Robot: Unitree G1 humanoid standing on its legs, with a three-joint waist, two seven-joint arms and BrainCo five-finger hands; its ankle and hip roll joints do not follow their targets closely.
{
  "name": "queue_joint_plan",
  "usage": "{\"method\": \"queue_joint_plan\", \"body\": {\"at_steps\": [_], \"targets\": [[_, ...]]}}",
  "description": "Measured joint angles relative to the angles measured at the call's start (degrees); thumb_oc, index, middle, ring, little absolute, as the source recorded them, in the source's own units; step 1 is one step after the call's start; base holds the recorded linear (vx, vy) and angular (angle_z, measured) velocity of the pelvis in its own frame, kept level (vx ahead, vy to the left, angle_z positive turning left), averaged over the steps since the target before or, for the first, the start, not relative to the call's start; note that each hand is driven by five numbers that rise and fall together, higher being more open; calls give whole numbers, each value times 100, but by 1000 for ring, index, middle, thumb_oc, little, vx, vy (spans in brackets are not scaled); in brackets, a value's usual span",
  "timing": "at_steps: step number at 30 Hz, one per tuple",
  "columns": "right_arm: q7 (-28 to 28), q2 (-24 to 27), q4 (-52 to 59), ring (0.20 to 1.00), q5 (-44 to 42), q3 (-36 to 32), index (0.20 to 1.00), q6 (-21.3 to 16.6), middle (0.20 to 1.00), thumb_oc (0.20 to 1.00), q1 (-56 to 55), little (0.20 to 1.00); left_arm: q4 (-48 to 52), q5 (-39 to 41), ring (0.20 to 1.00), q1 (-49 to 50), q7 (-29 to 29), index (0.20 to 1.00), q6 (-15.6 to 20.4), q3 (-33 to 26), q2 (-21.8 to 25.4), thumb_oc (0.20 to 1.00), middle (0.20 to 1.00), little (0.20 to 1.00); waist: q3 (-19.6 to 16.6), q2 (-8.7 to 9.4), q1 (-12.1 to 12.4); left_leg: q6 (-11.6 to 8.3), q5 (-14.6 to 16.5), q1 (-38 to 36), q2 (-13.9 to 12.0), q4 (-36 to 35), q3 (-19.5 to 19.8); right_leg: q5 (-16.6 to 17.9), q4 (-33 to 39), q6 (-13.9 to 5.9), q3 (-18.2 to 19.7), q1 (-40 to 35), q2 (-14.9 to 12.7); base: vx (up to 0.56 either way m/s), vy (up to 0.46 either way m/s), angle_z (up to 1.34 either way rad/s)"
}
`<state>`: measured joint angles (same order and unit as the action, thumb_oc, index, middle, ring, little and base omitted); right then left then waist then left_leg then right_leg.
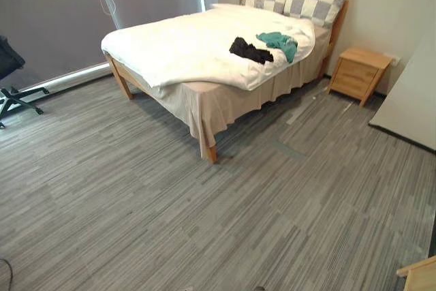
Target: Tidy up the quilt and then pick up the clothes from the bed and put them into the laundry hamper.
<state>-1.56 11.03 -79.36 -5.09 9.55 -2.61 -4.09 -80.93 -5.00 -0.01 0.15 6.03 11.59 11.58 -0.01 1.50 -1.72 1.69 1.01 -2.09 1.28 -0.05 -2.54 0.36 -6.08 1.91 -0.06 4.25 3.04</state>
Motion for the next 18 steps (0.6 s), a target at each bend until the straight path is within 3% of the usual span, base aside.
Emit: {"method": "queue_joint_plan", "body": {"at_steps": [12,16,17,18], "targets": [[16,108,-43,1000,80,170,1000,-13,1000,1000,85,1000,1,-299,1000,-31,5,1000,90,244,39,1000,1000,1000,-18,27,17,49,-147,-114,41,-315,-5,204,409,-74,-6,-155,-35,2,31,1],[16,122,-56,1000,210,218,1000,6,1000,1000,316,1000,4,-234,1000,-164,0,1000,91,12,81,1000,1000,1000,268,99,29,126,-198,-88,79,-301,-34,318,114,-94,-10,-16,-62,-19,32,-6],[17,124,-52,1000,229,190,1000,5,1000,1000,401,1000,5,-176,1000,-281,1,1000,85,-104,94,1000,1000,1000,398,115,21,137,-188,-51,99,-332,-28,283,-90,-154,-30,140,-79,216,103,1],[30,127,-42,1000,227,113,1000,20,1000,1000,568,1000,13,-21,1000,-315,6,1000,69,-136,94,1000,1000,1000,593,10,10,216,-271,-143,-19,-479,-34,32,-819,-458,-185,522,-70,311,80,-1]]}}
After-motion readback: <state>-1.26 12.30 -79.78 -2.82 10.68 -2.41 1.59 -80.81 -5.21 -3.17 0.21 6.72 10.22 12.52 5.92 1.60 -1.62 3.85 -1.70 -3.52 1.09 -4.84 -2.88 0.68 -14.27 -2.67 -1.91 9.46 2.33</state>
